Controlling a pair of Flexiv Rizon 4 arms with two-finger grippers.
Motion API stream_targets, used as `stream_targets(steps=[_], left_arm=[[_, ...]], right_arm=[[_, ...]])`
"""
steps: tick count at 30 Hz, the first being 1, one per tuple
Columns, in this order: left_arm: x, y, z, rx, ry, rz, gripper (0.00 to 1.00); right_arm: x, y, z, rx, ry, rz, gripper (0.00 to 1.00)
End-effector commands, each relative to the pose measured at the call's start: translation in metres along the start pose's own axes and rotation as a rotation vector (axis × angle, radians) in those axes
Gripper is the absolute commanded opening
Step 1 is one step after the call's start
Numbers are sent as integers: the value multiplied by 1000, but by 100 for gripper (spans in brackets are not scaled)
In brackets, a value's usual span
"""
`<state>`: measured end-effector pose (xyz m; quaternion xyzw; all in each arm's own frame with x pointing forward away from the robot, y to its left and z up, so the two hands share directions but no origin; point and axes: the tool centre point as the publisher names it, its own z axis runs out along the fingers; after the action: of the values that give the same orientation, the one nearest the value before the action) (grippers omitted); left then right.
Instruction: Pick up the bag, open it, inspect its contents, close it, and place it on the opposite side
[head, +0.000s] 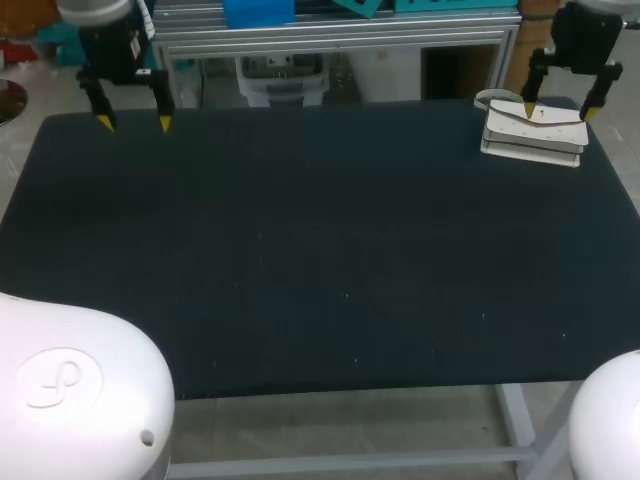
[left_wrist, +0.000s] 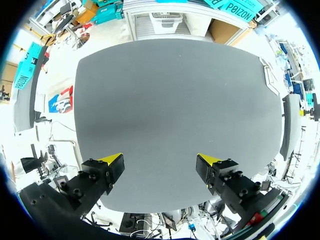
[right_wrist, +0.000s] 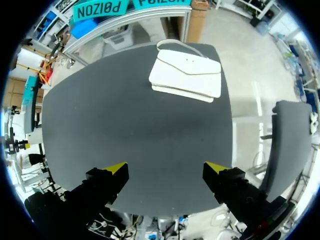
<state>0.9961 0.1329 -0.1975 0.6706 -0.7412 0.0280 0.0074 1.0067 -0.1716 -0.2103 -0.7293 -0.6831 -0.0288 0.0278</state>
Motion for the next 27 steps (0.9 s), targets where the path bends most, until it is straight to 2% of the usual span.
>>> stream_targets(steps=[1, 6, 15, 19, 22, 24, 27], left_arm=[[6, 10, 3, 27, 3, 34, 100], [17, 16, 6, 49, 25, 129, 100], [51, 30, 19, 154, 84, 544, 100], [70, 35, 29, 220, 107, 732, 100], [81, 39, 34, 265, 188, 897, 100], [91, 39, 38, 212, 223, 1012, 100], [91, 39, 38, 212, 223, 1012, 100]], right_arm=[[-25, 4, 8, 4, 103, 20, 100], [-45, 10, 18, 12, 167, 54, 100], [-69, 20, 44, 51, 314, 96, 100], [-77, 25, 55, 58, 331, 124, 100], [-83, 28, 59, 46, 355, 133, 100], [-88, 31, 62, 38, 380, 144, 100], [-96, 34, 66, 29, 398, 160, 100]])
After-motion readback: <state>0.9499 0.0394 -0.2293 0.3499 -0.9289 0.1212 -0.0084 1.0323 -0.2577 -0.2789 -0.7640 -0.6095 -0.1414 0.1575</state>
